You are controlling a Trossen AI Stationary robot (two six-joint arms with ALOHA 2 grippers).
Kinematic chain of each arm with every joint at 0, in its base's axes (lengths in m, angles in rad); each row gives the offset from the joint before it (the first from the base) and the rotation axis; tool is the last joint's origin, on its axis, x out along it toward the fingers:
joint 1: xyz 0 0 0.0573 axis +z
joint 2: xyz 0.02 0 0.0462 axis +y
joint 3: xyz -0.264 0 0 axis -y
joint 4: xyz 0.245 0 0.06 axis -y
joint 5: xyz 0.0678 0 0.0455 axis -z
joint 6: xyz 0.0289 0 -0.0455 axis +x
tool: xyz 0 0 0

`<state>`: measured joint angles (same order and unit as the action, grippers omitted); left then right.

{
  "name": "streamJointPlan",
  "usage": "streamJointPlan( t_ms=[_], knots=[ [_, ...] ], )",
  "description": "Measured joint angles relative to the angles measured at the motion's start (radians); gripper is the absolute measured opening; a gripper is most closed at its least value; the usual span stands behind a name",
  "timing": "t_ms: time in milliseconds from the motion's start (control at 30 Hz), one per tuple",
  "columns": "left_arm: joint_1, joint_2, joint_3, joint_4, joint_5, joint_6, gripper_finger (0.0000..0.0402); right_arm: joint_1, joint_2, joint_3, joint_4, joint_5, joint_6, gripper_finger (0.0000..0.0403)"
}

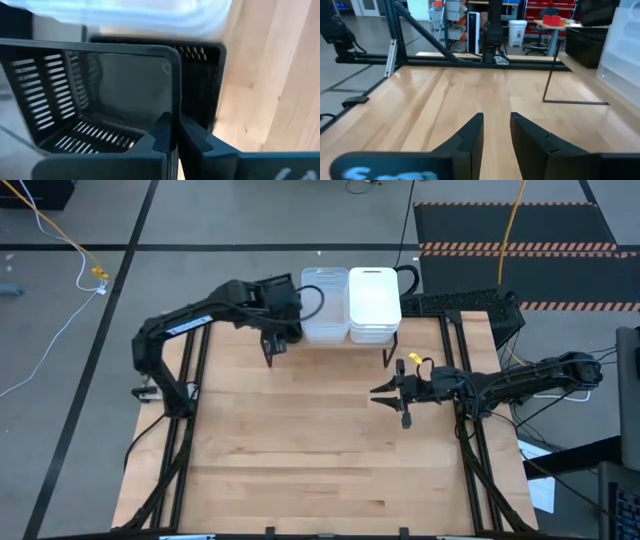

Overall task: Stack baskets on shelf by color
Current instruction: Stack the black bin on top of the black bins on the shelf

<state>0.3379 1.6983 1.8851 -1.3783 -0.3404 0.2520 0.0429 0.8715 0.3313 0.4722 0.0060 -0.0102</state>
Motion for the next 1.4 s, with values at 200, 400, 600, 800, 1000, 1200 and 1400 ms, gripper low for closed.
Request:
streamJointPlan(
  t_ms=[200, 400, 600, 800, 1000, 1200, 1400],
  knots=[
    [0.011, 0.05, 0.0, -0.03, 0.013, -0.022, 0.0009, 0.0, 0.0, 0.0, -0.013, 0.001, -0.003, 0.0089],
    [0.007, 0.037, 0.001, -0.033, 0.033, -0.025, 0.0037, 0.0, 0.0, 0.0, -0.013, 0.001, -0.002, 0.0089],
    [-0.001, 0.0, 0.001, -0.053, 0.126, -0.029, 0.0058, 0.0, 0.0, 0.0, -0.013, 0.017, -0.002, 0.0089],
    [-0.006, 0.002, 0.002, -0.042, 0.141, -0.052, 0.0042, 0.0, 0.0, 0.0, -0.013, 0.03, -0.002, 0.0089],
    [-0.011, 0.013, 0.001, -0.007, 0.139, -0.08, 0.0048, 0.0, 0.0, 0.0, -0.013, 0.026, -0.002, 0.0089],
    [-0.026, 0.013, -0.002, -0.006, 0.14, -0.081, 0.0068, 0.0, 0.0, 0.0, -0.013, 0.025, -0.012, 0.0089],
    [-0.018, 0.037, -0.083, 0.052, 0.116, -0.06, 0.0072, 0.0, 0.0, 0.0, -0.013, 0.025, -0.008, 0.0089]
  ],
)
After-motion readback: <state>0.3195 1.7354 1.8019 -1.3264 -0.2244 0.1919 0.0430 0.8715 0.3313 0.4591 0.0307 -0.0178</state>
